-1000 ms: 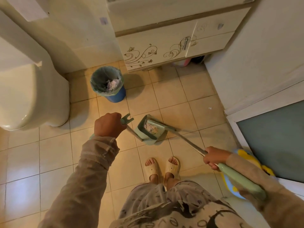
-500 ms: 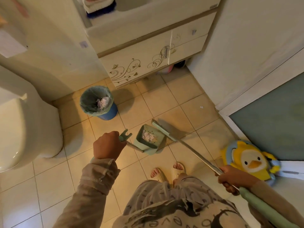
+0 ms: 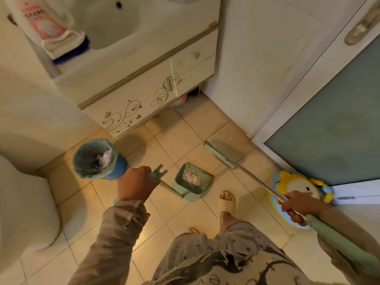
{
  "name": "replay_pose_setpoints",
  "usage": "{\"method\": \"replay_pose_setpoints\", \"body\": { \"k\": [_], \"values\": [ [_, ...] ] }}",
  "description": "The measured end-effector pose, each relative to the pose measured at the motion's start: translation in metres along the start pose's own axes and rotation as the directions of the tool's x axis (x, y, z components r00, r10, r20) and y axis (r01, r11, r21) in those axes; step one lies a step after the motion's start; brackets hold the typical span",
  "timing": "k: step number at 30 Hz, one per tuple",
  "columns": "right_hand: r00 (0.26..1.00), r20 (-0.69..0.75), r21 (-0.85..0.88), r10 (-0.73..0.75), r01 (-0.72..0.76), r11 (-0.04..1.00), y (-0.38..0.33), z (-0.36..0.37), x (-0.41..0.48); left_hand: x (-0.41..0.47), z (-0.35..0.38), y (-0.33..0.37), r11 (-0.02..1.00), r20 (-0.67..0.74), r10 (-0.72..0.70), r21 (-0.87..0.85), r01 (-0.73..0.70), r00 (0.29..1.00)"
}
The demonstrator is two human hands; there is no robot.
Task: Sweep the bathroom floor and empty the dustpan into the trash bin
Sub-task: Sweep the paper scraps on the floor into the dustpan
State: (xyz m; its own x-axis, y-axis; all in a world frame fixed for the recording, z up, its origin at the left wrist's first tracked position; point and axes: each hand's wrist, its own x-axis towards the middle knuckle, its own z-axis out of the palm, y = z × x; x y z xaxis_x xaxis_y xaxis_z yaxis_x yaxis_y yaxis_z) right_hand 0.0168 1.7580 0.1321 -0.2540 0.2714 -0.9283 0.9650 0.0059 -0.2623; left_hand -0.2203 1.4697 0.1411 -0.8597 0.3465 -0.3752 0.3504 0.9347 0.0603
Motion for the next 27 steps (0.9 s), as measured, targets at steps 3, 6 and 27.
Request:
{"method": "replay_pose_setpoints", "body": {
  "k": [3,6,27],
  "values": [
    [1.000,-0.023,0.029,0.010,-0.010,1.000,-0.007,-0.031,0.012,0.019,-0.004,0.031,1.000,0.019,0.013,-0.002,-0.013,1.000],
    [0.997,-0.080,0.013,0.000,0.001,1.000,-0.018,-0.062,0.027,0.039,-0.008,0.058,1.000,0.017,0.016,0.009,-0.016,1.000],
    [0.997,-0.037,-0.573,0.069,-0.078,0.816,-0.112,-0.091,0.058,0.103,-0.033,0.117,0.992,0.097,0.100,0.064,-0.106,0.990]
  ]
}}
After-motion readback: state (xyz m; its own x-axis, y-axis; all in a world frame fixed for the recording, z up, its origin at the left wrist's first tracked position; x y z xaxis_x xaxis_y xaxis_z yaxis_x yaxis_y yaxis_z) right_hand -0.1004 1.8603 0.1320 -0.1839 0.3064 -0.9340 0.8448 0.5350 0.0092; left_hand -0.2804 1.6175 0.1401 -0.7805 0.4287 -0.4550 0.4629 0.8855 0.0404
